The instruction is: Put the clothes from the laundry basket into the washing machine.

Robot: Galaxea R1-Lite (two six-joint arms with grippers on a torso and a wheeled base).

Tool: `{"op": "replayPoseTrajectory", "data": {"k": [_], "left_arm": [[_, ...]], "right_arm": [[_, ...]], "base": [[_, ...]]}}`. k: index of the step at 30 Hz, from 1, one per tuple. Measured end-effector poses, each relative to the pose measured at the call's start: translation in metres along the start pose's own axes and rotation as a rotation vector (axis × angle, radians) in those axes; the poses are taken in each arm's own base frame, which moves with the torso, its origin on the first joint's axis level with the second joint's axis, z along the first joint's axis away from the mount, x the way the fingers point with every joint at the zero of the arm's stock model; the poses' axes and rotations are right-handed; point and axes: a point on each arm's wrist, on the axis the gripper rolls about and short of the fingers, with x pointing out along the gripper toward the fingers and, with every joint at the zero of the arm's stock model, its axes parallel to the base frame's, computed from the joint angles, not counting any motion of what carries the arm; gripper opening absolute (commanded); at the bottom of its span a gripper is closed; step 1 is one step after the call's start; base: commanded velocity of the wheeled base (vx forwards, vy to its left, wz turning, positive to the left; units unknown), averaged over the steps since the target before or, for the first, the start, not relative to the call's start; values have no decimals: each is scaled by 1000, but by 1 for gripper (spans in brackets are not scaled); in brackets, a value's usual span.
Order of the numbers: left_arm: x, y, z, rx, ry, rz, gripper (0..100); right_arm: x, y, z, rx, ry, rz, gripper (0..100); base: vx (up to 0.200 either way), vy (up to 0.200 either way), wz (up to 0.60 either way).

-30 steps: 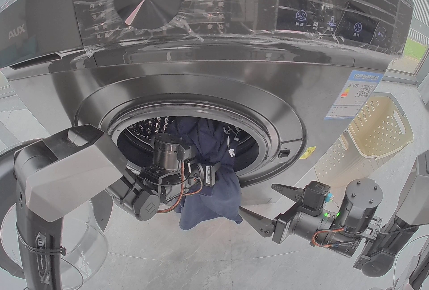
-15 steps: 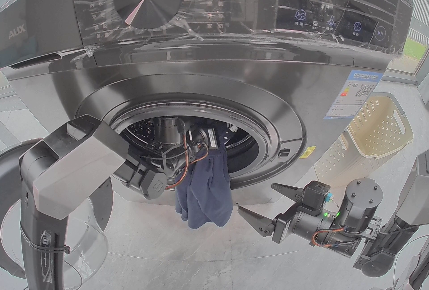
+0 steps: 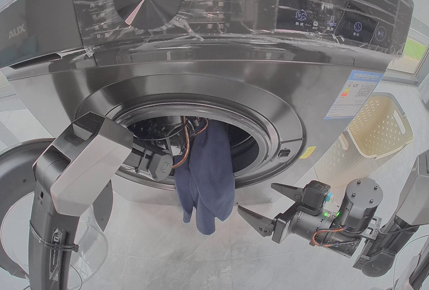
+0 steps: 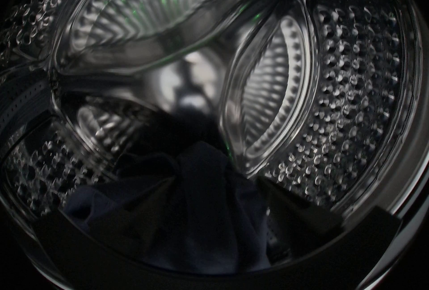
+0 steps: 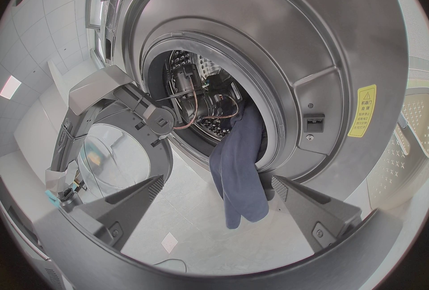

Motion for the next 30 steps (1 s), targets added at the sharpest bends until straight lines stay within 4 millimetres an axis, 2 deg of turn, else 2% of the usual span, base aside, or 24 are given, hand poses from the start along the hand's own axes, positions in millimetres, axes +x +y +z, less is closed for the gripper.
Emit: {"op": "replayPoseTrajectory", "data": {"k": [3,7,13,18,23,30], "left_arm": [[-7,4,-13,8,65,16,100],[-27,6,-26,25,205,34,100],[-69,1,-27,62,455,48,100],[-96,-5,-26,79,567,29,100],[-105,-5,-30,84,602,29,100],[-103,1,-41,88,616,46,100]], "right_arm": [[0,0,0,0,-1,0,100],[0,0,0,0,0,0,100],[0,1,0,0,1,2,100],[0,2,0,-1,2,6,100],[0,2,-1,-1,3,9,100],[0,3,-1,2,2,9,100]], "base": [[0,0,0],[0,0,0],[0,0,0],[0,0,0],[0,0,0],[0,0,0]]}}
